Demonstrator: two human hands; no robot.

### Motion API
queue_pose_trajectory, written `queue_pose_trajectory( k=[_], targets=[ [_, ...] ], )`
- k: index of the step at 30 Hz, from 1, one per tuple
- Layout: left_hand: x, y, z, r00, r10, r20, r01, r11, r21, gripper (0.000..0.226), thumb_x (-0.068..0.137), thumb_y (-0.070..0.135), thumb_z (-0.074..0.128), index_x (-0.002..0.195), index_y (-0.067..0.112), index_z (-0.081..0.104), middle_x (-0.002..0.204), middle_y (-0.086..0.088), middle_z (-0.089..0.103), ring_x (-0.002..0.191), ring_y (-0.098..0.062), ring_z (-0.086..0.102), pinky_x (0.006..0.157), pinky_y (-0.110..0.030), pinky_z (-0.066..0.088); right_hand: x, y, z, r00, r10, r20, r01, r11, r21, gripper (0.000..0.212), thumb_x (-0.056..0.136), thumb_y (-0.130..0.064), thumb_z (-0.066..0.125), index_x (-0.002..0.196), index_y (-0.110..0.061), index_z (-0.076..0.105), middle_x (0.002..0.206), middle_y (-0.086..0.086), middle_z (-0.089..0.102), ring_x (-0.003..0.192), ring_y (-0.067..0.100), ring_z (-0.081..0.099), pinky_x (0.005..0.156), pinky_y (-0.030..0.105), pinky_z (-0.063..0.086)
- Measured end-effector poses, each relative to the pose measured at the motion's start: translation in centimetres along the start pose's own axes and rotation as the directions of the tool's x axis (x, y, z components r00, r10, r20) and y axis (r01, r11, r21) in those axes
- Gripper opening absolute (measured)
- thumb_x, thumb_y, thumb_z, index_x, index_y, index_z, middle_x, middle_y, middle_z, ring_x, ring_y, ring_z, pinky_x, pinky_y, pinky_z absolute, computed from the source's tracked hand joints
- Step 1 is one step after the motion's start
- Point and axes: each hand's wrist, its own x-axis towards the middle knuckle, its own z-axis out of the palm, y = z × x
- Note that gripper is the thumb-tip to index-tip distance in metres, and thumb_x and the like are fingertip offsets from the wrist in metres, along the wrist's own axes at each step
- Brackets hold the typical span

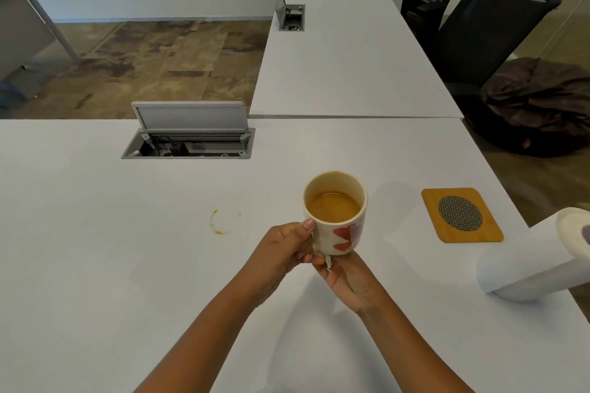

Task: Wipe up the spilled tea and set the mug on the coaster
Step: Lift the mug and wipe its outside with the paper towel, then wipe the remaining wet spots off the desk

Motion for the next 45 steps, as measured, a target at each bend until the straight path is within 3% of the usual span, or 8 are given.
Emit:
queue_pose_trajectory(
  k=[8, 13, 19, 26, 34, 36, 39, 45],
  targets=[
    [-1.0, -0.7, -2.0, 0.996, 0.006, -0.092, -0.013, 0.997, -0.075, 0.037, 0.077, 0.045, 0.047, 0.046, 0.024, 0.051, 0.053, 0.002, 0.043, 0.056, -0.011, 0.05, 0.08, -0.034, 0.055, -1.3, -0.9, -1.0, 0.959, 0.269, -0.085, -0.244, 0.943, 0.226, 0.06, 0.038, -0.005, 0.093, 0.092, 0.004, 0.07, 0.092, 0.022, 0.068, 0.074, 0.026, 0.069, 0.062, 0.033, 0.061],
    [-1.3, -1.0, -3.8, 0.99, -0.003, -0.143, -0.006, 0.998, -0.067, 0.037, 0.077, 0.045, 0.048, 0.049, 0.02, 0.052, 0.051, 0.005, 0.045, 0.055, -0.01, 0.052, 0.081, -0.036, 0.055, -0.7, -2.7, -0.9, 0.97, 0.225, -0.092, -0.193, 0.944, 0.268, 0.053, 0.047, -0.011, 0.089, 0.095, -0.006, 0.069, 0.081, 0.014, 0.068, 0.055, 0.014, 0.062, 0.045, 0.019, 0.053],
    [-2.3, -2.7, -7.0, 0.971, -0.031, -0.236, -0.005, 0.989, -0.148, 0.036, 0.08, 0.038, 0.048, 0.054, 0.012, 0.05, 0.057, -0.005, 0.04, 0.058, -0.015, 0.047, 0.072, -0.029, 0.056, 1.2, -2.2, -2.1, 0.922, 0.192, -0.337, -0.165, 0.98, 0.11, 0.031, 0.084, -0.028, 0.06, 0.108, -0.009, 0.063, 0.099, 0.016, 0.07, 0.081, 0.024, 0.069, 0.071, 0.034, 0.059],
    [-4.4, -5.8, -11.0, 0.935, -0.079, -0.347, 0.032, 0.989, -0.141, 0.039, 0.079, 0.04, 0.047, 0.055, 0.009, 0.046, 0.053, 0.0, 0.044, 0.058, -0.012, 0.053, 0.081, -0.036, 0.056, 3.6, 0.2, -1.9, 0.911, 0.113, -0.397, -0.18, 0.974, -0.135, 0.029, 0.087, -0.003, 0.053, 0.113, -0.01, 0.064, 0.104, 0.008, 0.071, 0.088, 0.016, 0.067, 0.069, 0.025, 0.057],
    [-5.9, -8.1, -14.6, 0.892, -0.141, -0.429, 0.083, 0.985, -0.151, 0.042, 0.084, 0.039, 0.042, 0.046, 0.022, 0.051, 0.05, 0.006, 0.044, 0.055, -0.011, 0.051, 0.089, -0.043, 0.05, 8.5, 2.5, 0.9, 0.862, 0.053, -0.504, -0.282, 0.876, -0.391, 0.029, 0.09, -0.02, 0.056, 0.118, -0.015, 0.054, 0.12, 0.01, 0.057, 0.114, 0.029, 0.055, 0.095, 0.041, 0.044],
    [-6.0, -8.1, -15.6, 0.883, -0.148, -0.445, 0.081, 0.983, -0.167, 0.042, 0.084, 0.038, 0.041, 0.046, 0.022, 0.051, 0.049, 0.007, 0.044, 0.054, -0.01, 0.051, 0.089, -0.043, 0.05, 9.9, 3.3, 1.6, 0.869, -0.112, -0.482, -0.243, 0.752, -0.613, 0.026, 0.088, -0.016, 0.057, 0.114, -0.018, 0.054, 0.119, 0.005, 0.057, 0.115, 0.025, 0.055, 0.09, 0.034, 0.045],
    [-5.9, -7.8, -17.2, 0.871, -0.141, -0.471, 0.065, 0.983, -0.174, 0.042, 0.085, 0.037, 0.041, 0.047, 0.02, 0.051, 0.048, 0.008, 0.043, 0.054, -0.01, 0.051, 0.087, -0.041, 0.051, 11.2, 5.0, 1.6, 0.952, -0.228, -0.204, -0.16, 0.198, -0.967, 0.04, 0.081, -0.006, 0.062, 0.12, -0.015, 0.055, 0.127, 0.002, 0.051, 0.119, 0.018, 0.049, 0.095, 0.024, 0.039],
    [-4.7, -7.1, -20.1, 0.84, -0.104, -0.533, 0.032, 0.989, -0.143, 0.042, 0.093, 0.027, 0.036, 0.057, 0.008, 0.047, 0.047, 0.008, 0.044, 0.052, -0.011, 0.051, 0.085, -0.04, 0.051, 11.3, 8.0, 0.3, 0.985, -0.172, 0.027, -0.029, -0.313, -0.949, 0.019, 0.087, -0.01, 0.052, 0.097, -0.016, 0.066, 0.096, 0.0, 0.066, 0.095, 0.017, 0.056, 0.081, 0.032, 0.049]
  ],
)
